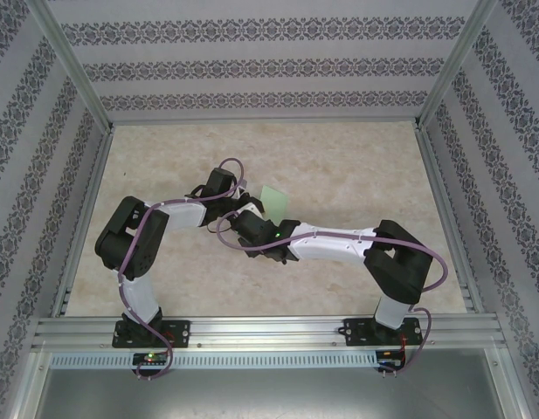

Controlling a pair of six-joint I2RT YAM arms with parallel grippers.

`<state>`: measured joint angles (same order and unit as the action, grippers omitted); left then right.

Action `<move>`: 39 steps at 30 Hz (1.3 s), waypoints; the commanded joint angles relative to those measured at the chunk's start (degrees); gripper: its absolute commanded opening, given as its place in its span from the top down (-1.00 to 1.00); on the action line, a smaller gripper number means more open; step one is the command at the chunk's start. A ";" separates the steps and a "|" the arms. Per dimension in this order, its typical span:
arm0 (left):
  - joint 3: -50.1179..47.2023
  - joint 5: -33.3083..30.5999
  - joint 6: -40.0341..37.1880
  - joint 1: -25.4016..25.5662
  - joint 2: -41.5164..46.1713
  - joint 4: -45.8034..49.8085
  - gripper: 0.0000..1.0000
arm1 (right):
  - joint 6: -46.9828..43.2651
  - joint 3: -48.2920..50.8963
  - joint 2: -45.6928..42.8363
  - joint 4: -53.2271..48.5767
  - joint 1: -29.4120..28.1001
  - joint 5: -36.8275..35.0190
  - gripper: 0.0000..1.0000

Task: Fold a paper plane with a square sheet of paper (pick it up from the middle)
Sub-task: Fold the triangle a second time at the center of the table.

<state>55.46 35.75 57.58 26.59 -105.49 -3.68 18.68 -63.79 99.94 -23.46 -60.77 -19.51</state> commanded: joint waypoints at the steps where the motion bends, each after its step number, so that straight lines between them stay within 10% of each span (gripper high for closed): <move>1: 0.62 0.82 0.87 -0.50 -0.13 -1.11 0.59 | 0.02 -0.90 -0.13 -0.25 -0.76 -1.82 -0.09; 31: 1.62 0.15 -0.27 -0.51 -0.15 0.85 0.58 | 1.28 0.80 -3.27 -0.40 2.30 1.16 0.93; 35: 1.80 0.38 -0.15 -0.40 0.02 0.73 0.58 | 1.85 3.73 -6.43 3.68 2.90 6.04 0.13; 39: 1.80 0.72 0.05 -0.40 0.14 0.48 0.58 | 1.63 3.26 -5.11 2.66 2.65 7.74 -0.13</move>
<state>55.86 35.73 57.56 26.59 -105.49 -3.22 19.94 -60.45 94.54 -22.04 -58.00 -14.46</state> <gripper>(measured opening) 0.210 0.555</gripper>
